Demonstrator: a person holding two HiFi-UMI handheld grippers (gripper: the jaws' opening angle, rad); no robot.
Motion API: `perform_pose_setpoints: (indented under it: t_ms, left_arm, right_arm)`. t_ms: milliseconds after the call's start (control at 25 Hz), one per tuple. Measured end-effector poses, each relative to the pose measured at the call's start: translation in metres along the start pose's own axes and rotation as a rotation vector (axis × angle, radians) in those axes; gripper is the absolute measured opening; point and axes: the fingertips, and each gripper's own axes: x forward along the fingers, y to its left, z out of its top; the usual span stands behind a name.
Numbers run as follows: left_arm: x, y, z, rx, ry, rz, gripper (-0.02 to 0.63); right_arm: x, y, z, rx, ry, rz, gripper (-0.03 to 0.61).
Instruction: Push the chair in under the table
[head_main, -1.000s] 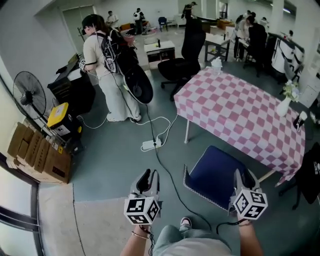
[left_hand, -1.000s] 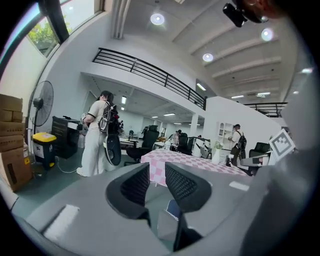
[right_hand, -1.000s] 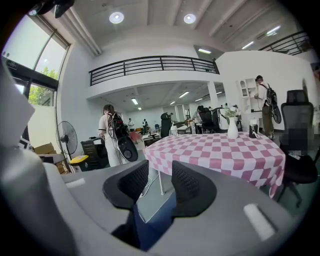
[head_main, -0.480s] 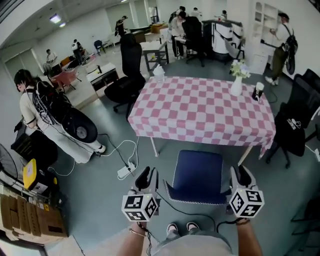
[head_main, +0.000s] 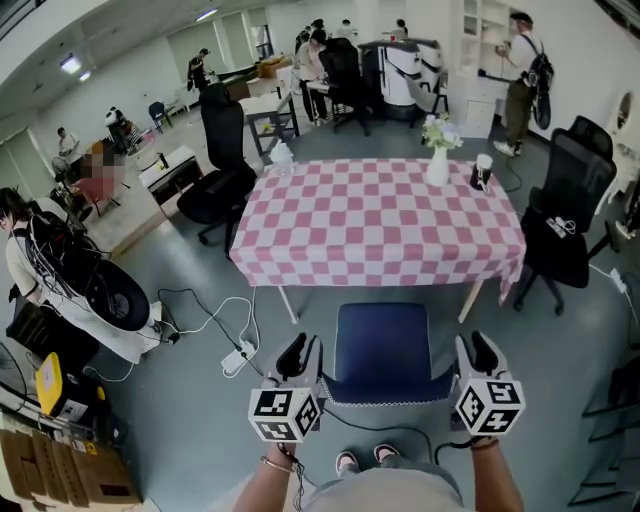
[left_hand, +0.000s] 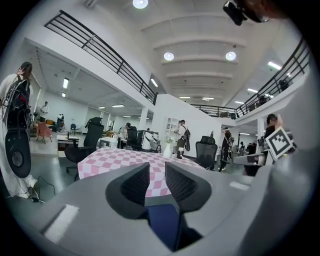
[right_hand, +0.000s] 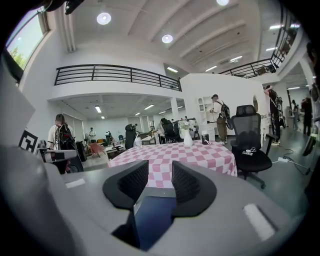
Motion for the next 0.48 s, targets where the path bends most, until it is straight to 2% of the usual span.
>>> perform_pose_setpoints:
  t_ms: [280, 480]
  left_arm:
    - [0.004, -0.016, -0.010, 0.047, 0.062, -0.070, 0.098]
    - [0.004, -0.030, -0.033, 0.124, 0.159, -0.159, 0.104]
  right_arm:
    - [0.005, 0.002, -0.008, -0.012, 0.051, 0.111, 0.129]
    - [0.009, 0.002, -0.020, -0.038, 0.100, 0.191, 0.129]
